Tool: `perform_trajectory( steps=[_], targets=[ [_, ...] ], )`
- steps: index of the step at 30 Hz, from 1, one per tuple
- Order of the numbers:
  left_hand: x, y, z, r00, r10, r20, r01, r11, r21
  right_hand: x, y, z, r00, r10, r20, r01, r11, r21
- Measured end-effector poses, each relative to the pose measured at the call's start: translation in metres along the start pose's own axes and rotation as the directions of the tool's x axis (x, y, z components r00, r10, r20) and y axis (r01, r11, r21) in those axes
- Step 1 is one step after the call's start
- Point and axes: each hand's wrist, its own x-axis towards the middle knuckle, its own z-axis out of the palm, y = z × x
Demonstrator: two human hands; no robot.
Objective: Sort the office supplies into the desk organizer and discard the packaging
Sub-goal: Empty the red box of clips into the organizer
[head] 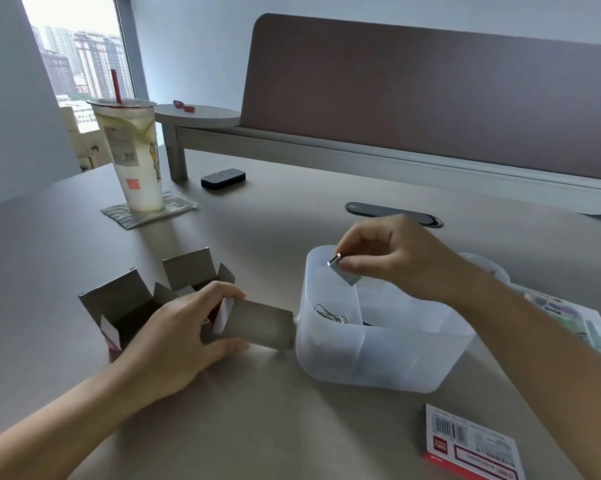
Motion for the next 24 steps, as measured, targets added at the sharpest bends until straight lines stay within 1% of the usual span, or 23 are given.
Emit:
perform_trajectory(
  steps=[3,7,11,14,16,18,21,24],
  targets=[
    [0.002,0.002,-0.001,1.000,-0.025,-0.001,0.025,0.998,0.058,-0.013,0.001,-0.011,0.999,0.012,-0.039,-0.011,1.000,0.012],
    [0.011,0.004,-0.001,0.999,-0.022,-0.033,0.025,0.994,0.103,-0.027,0.003,-0.013,0.996,0.079,0.038,-0.073,0.987,-0.145],
    [0.015,0.006,-0.002,0.999,-0.008,-0.034,0.014,0.985,0.169,-0.033,0.007,-0.007,0.991,0.125,0.056,-0.104,0.951,-0.293],
    [0.017,0.006,-0.002,1.000,0.004,-0.023,0.001,0.978,0.209,-0.036,0.005,-0.008,0.990,0.134,0.049,-0.112,0.942,-0.317],
    [0.018,0.009,-0.001,1.000,-0.005,-0.006,0.007,0.975,0.223,-0.041,0.003,-0.010,0.994,0.107,-0.001,-0.103,0.951,-0.292],
    [0.017,0.013,0.001,0.999,-0.041,0.028,0.033,0.971,0.236,-0.053,0.001,-0.012,0.995,0.053,-0.088,-0.076,0.956,-0.283],
    [0.009,0.019,0.003,0.997,-0.066,0.048,0.053,0.971,0.234,-0.085,0.001,-0.012,0.973,-0.019,-0.231,-0.045,0.963,-0.267],
    [-0.004,0.028,0.003,0.996,-0.066,0.055,0.052,0.971,0.232,-0.127,0.007,-0.003,0.955,-0.032,-0.295,-0.060,0.953,-0.298]
  ],
)
